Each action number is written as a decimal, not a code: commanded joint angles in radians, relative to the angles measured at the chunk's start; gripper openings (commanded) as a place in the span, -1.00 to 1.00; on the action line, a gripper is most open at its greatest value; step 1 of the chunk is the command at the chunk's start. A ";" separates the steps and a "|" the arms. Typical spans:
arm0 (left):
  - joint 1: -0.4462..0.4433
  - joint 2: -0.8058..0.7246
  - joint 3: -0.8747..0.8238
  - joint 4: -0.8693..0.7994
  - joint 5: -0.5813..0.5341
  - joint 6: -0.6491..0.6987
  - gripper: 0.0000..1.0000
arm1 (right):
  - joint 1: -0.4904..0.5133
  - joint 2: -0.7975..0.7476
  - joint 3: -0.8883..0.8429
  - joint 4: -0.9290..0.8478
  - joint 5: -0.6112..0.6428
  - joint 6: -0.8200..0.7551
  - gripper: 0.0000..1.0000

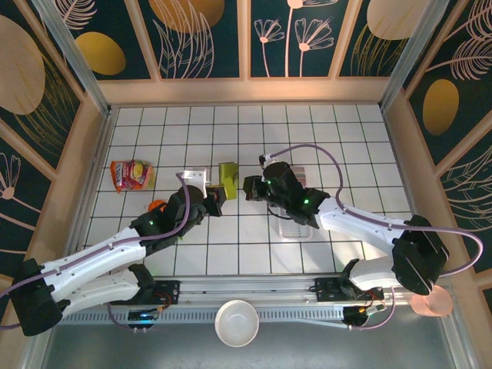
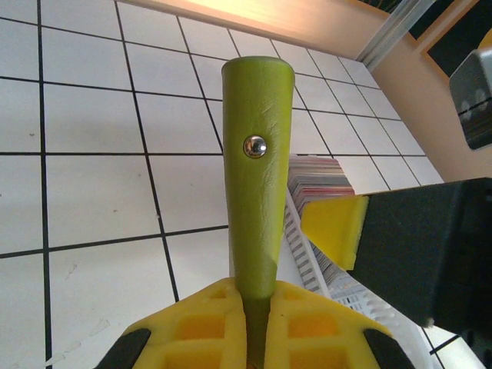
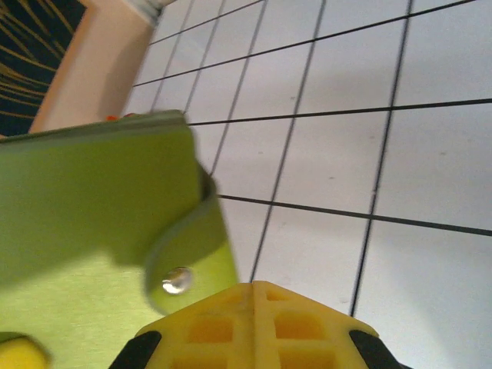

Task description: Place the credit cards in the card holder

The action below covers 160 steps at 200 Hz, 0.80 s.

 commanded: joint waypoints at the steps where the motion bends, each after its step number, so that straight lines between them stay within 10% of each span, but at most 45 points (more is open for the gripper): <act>1: -0.002 -0.025 -0.006 0.008 -0.014 -0.015 -1.00 | -0.005 -0.016 -0.018 -0.011 0.055 0.012 -1.00; 42: -0.002 -0.025 -0.011 0.000 -0.017 -0.018 -1.00 | 0.007 -0.042 -0.027 0.058 -0.011 -0.029 -1.00; 101: -0.002 -0.035 -0.009 0.006 -0.004 -0.021 -1.00 | 0.022 -0.072 -0.045 0.171 -0.121 -0.036 -0.21; 160: -0.002 -0.057 -0.017 0.033 0.039 -0.036 -1.00 | 0.023 0.015 0.000 0.157 -0.141 -0.029 -0.12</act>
